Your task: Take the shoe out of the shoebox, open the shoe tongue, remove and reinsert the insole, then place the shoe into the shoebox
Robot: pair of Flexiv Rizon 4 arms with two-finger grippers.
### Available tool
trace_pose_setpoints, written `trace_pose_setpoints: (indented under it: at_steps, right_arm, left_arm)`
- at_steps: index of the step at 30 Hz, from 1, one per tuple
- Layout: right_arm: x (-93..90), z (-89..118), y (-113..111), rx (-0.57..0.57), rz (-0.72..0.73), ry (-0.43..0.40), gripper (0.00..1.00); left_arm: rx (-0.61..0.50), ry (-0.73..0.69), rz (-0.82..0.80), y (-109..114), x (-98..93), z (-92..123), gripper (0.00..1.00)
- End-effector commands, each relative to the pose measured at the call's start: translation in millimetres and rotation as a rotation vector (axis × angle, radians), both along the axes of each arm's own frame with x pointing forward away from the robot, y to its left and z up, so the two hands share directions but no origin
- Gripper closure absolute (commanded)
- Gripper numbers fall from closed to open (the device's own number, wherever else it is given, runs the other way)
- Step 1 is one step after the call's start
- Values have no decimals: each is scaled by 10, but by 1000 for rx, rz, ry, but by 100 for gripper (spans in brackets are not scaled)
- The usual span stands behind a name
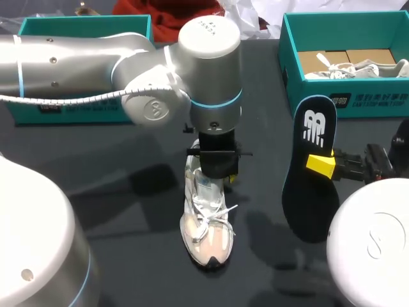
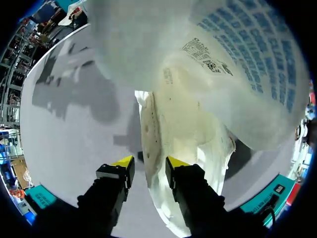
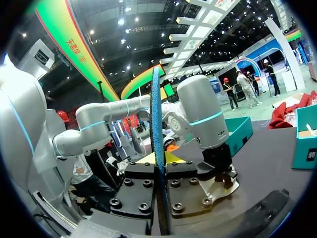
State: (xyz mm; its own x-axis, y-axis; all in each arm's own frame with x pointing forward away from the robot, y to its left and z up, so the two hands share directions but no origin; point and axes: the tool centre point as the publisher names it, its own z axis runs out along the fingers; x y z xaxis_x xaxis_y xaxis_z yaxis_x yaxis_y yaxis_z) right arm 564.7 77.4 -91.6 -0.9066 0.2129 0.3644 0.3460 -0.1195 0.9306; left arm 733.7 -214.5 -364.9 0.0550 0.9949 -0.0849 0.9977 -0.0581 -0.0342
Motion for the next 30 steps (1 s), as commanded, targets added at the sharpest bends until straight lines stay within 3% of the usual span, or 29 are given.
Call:
trace_pose_setpoints:
  at_steps: [1,3,5,8,14,19,23,30]
  right_arm:
    - [-44,24,10,-5,-8,2,100]
    - [-44,24,10,-5,-8,2,100]
    - [-44,24,10,-5,-8,2,100]
    - [-44,24,10,-5,-8,2,100]
    - [-44,24,10,-5,-8,2,100]
    - [-44,24,10,-5,-8,2,100]
    - [-44,24,10,-5,-8,2,100]
    - [-44,24,10,-5,-8,2,100]
  left_arm:
    - [-30,-19,12,55,17,118,51]
    - [-57,-30,33,61,44,212,37]
    - [-94,-52,52,67,69,351,9]
    - [-175,-86,80,72,117,601,0]
    - [-365,-133,82,78,214,1066,0]
    - [-541,-136,93,82,270,1331,0]
    - [-748,117,-9,117,350,1544,0]
    - [-748,117,-9,117,350,1544,0]
